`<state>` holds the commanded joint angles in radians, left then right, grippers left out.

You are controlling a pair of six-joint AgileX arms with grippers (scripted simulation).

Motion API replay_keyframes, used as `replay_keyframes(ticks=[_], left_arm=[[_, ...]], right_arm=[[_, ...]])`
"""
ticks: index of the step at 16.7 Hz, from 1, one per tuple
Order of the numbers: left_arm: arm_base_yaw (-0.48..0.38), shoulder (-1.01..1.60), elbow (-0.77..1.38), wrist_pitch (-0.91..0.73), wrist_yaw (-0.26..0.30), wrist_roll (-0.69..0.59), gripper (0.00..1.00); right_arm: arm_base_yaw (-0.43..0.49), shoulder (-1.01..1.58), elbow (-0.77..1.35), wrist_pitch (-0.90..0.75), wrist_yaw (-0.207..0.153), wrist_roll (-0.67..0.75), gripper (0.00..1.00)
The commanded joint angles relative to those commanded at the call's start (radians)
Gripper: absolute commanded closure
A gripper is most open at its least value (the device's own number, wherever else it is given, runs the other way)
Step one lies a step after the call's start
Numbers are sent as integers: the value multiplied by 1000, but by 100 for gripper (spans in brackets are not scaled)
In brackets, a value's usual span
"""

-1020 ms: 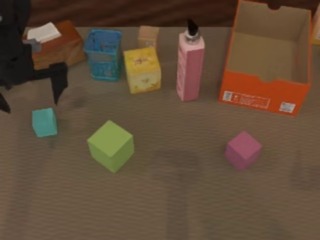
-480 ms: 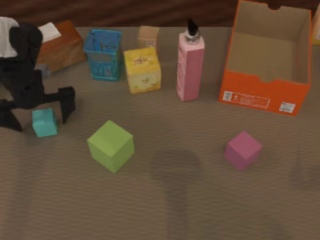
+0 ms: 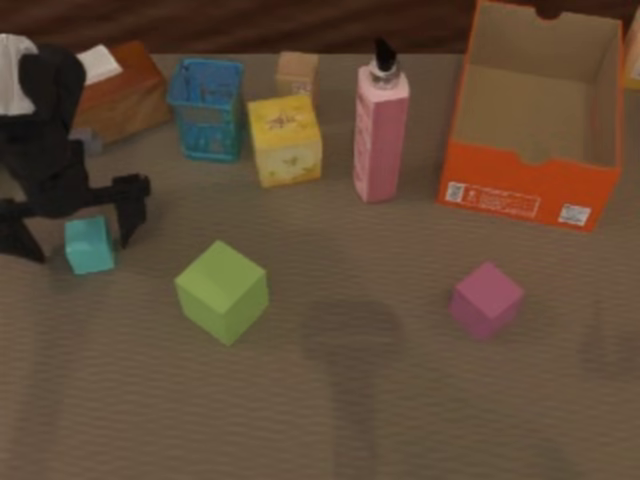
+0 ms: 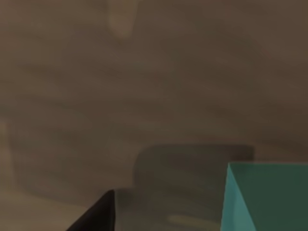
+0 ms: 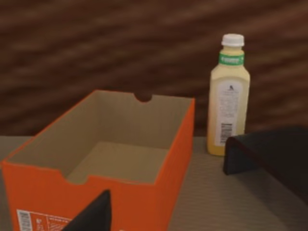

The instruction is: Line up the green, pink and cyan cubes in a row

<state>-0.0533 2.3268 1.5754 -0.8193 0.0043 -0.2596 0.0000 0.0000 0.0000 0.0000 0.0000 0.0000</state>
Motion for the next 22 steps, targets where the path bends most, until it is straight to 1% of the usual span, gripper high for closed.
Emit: replay_keyframes(ticks=[8,9,16,18,20,22], left_arm=[[0,0,0,0,0,0,98],[0,0,0,0,0,0,100],[0,0,0,0,0,0,100],[2,-34,12,-16,-8,6,100],[4,-48,37,-54,-8,6,100],[11,-76,76,-130,-9,4,100]], right_arm=[[0,0,0,0,0,0,0],[0,0,0,0,0,0,0],[0,0,0,0,0,0,0],[0,0,0,0,0,0,0],[0,0,0,0,0,0,0],[0,0,0,0,0,0,0]])
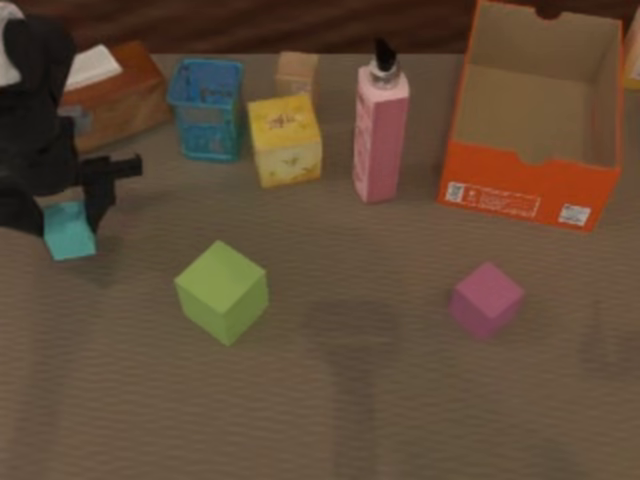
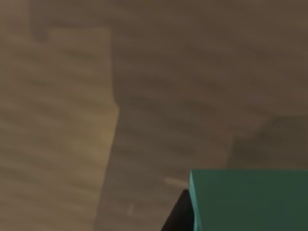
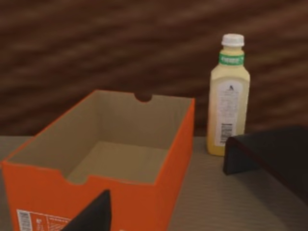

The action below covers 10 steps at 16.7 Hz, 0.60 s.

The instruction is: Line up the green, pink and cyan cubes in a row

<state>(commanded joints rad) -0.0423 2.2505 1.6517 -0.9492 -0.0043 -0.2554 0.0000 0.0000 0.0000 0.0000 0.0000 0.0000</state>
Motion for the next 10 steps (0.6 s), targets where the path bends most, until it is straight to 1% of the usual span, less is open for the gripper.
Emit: replay_keyframes(ticks=[2,4,7,10], left_arm=[[7,-31,39,-74,0,-1,100],[10,-52,62,-109,0,-1,100],[10,-54,63,-111,0,-1,100],[-8,-45,71,-114,-1,-11,100]], right_arm=[[0,0,0,0,0,0,0],[0,0,0,0,0,0,0],[0,0,0,0,0,0,0],[0,0,0,0,0,0,0]])
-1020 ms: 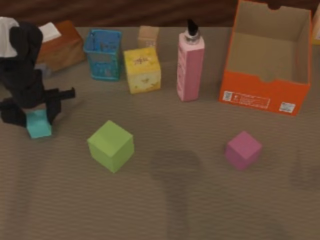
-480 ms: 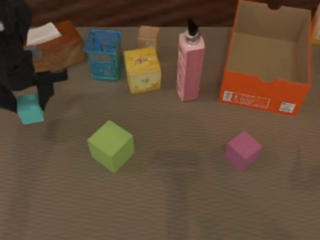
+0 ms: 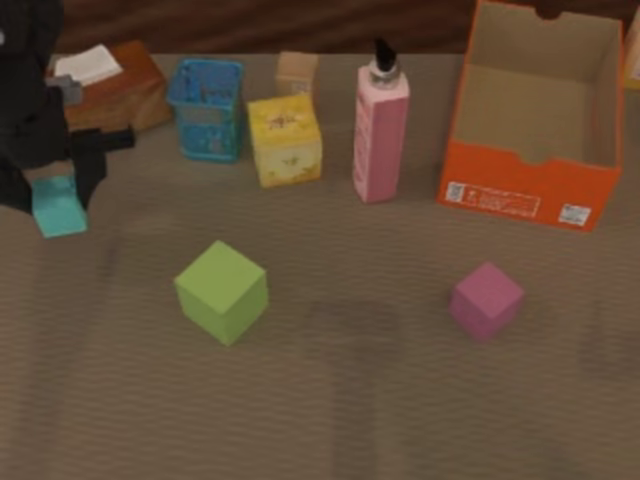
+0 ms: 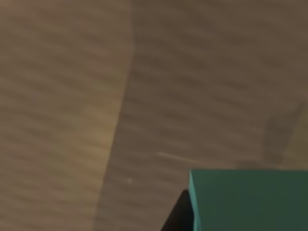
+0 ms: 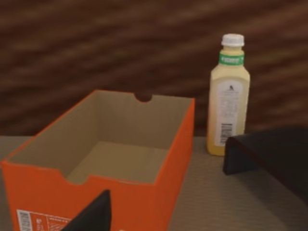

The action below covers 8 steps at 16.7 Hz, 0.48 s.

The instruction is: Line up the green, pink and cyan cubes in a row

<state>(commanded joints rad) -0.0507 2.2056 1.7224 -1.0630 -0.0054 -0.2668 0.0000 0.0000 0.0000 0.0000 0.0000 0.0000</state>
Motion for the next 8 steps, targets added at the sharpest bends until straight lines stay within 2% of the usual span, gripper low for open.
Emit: replay_keyframes(ticks=[2,4,8], left_arm=[[-56,21,37,-20,-1,-46,100],[-152,52,92,-50,-3,-122,100],[-428,121,223,-126,-6,-323,100]], right_arm=[[0,0,0,0,0,0,0],[0,0,0,0,0,0,0],[0,0,0,0,0,0,0]])
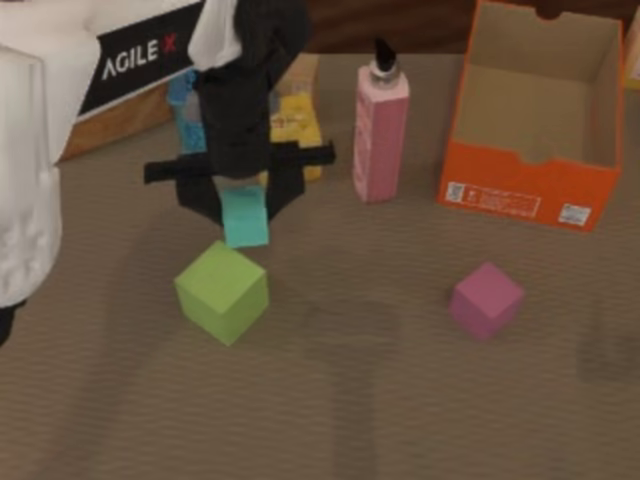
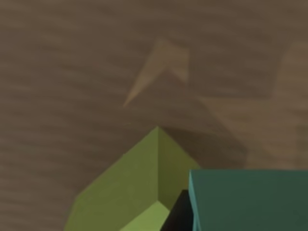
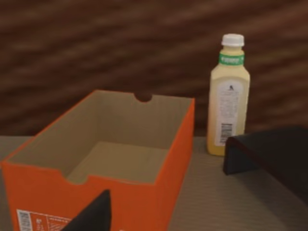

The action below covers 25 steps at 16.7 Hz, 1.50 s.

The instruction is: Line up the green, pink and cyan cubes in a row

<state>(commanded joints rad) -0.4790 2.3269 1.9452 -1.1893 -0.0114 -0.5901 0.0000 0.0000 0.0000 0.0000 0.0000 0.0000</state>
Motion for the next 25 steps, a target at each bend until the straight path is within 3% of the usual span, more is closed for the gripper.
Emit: replay_keyframes(ticks=[4,8,15,21,25], left_arm=[[-295,61,130,-74,-2,-209,100],[-452,83,208,-111,-7,-341,100],[-466,83,197,-95,-7,-351,100],[-467,117,36,102,-7,-355,100],[-469,124,7,134,-8,-356,100]], right_arm=[[0,0,0,0,0,0,0],[0,0,0,0,0,0,0],[0,0,0,0,0,0,0],[0,0,0,0,0,0,0],[0,0,0,0,0,0,0]])
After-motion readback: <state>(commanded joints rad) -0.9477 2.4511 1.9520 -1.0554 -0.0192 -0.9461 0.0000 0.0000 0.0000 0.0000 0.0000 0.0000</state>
